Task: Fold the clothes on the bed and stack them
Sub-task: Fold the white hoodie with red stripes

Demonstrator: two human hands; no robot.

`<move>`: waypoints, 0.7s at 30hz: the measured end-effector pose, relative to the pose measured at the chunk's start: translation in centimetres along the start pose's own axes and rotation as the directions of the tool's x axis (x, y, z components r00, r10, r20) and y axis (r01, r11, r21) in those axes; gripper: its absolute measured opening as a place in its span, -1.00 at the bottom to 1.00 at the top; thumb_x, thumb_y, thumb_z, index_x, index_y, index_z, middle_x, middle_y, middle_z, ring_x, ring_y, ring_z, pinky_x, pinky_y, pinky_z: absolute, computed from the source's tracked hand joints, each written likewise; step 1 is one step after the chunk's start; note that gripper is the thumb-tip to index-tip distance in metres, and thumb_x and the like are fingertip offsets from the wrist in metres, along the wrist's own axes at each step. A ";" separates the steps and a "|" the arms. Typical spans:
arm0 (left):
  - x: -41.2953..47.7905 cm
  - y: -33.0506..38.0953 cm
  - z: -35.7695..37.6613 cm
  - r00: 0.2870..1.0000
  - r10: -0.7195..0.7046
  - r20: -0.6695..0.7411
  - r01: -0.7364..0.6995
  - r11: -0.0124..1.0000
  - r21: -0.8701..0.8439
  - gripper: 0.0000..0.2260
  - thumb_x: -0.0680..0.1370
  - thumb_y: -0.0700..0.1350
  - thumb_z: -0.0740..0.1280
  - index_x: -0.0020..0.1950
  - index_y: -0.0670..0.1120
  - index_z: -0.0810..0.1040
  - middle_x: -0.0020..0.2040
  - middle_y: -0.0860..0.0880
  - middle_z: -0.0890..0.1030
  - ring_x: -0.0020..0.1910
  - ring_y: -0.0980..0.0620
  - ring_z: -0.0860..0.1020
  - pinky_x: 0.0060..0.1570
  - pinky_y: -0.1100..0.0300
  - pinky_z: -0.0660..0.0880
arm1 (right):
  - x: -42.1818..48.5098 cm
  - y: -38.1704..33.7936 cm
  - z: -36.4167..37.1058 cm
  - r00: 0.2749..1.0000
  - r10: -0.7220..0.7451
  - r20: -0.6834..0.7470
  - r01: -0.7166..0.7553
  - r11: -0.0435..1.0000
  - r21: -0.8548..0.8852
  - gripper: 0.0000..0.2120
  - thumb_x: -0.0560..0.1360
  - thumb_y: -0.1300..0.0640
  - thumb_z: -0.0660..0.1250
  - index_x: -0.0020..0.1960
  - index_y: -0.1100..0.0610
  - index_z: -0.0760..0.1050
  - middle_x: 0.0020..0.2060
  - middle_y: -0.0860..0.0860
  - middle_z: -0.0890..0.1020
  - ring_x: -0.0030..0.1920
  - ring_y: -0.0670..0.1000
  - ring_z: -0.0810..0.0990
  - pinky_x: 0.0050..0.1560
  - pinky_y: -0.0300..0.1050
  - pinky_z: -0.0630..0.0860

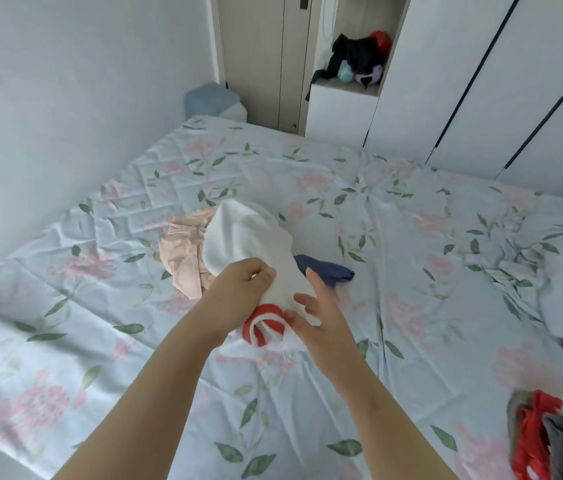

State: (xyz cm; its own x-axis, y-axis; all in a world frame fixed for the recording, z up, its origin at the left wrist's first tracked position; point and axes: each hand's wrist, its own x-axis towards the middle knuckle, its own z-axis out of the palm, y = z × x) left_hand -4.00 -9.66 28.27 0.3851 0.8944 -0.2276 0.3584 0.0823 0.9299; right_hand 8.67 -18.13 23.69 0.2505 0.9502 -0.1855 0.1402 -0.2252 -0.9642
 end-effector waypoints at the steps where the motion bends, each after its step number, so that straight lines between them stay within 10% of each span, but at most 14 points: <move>1: -0.9 0.4 0.2 0.999 -0.010 0.030 0.010 1.000 -0.009 -0.73 0.62 -0.08 0.22 -0.24 -0.16 0.48 -0.30 -0.08 0.52 -0.29 -0.04 0.50 -0.17 0.06 0.47 | -0.9 -0.2 -0.2 1.000 0.013 0.015 -0.013 1.000 0.001 -0.52 0.54 0.08 0.31 0.38 -0.22 0.25 0.08 -0.24 0.50 0.06 -0.37 0.50 -0.08 -0.50 0.45; 5: -3.2 1.1 1.0 0.993 -0.082 0.085 0.089 0.993 -0.079 -0.66 0.61 -0.06 0.24 -0.35 -0.13 0.37 -0.41 -0.07 0.45 -0.41 -0.01 0.46 -0.33 0.17 0.44 | -3.8 -0.3 -0.5 0.998 0.056 0.032 -0.055 0.998 -0.033 -0.89 0.57 0.11 0.26 0.04 0.01 0.54 -0.03 -0.08 0.63 -0.01 -0.14 0.59 -0.04 -0.35 0.51; 9: -4.1 1.0 1.5 0.997 -0.038 0.067 0.038 0.999 -0.005 -0.67 0.56 -0.03 0.32 -0.36 -0.11 0.38 -0.44 -0.01 0.43 -0.43 0.05 0.42 -0.34 0.23 0.40 | -5.2 0.3 -0.1 0.994 0.101 -0.033 -0.102 0.994 -0.047 -0.78 0.58 0.11 0.23 -0.01 0.29 0.43 -0.11 0.19 0.56 -0.17 0.01 0.48 -0.08 -0.09 0.50; 21: -5.4 -1.0 0.7 0.945 0.116 0.307 -0.127 0.992 0.014 -0.66 0.36 -0.05 0.54 0.06 0.14 0.52 -0.03 0.14 0.64 -0.05 0.18 0.61 -0.05 0.25 0.57 | -4.8 -4.6 -1.8 0.950 0.186 -0.252 -0.122 0.960 0.251 -0.87 0.59 0.09 0.21 0.01 0.15 0.44 -0.09 0.12 0.63 -0.13 0.06 0.63 -0.04 -0.02 0.59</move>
State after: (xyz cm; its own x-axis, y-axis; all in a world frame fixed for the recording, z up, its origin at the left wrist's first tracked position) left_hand -5.85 -14.85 28.33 0.6664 0.7195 -0.1956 0.3187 -0.0377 0.9471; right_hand 8.56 -22.07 29.37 0.5054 0.8061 -0.3079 -0.1366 -0.2776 -0.9510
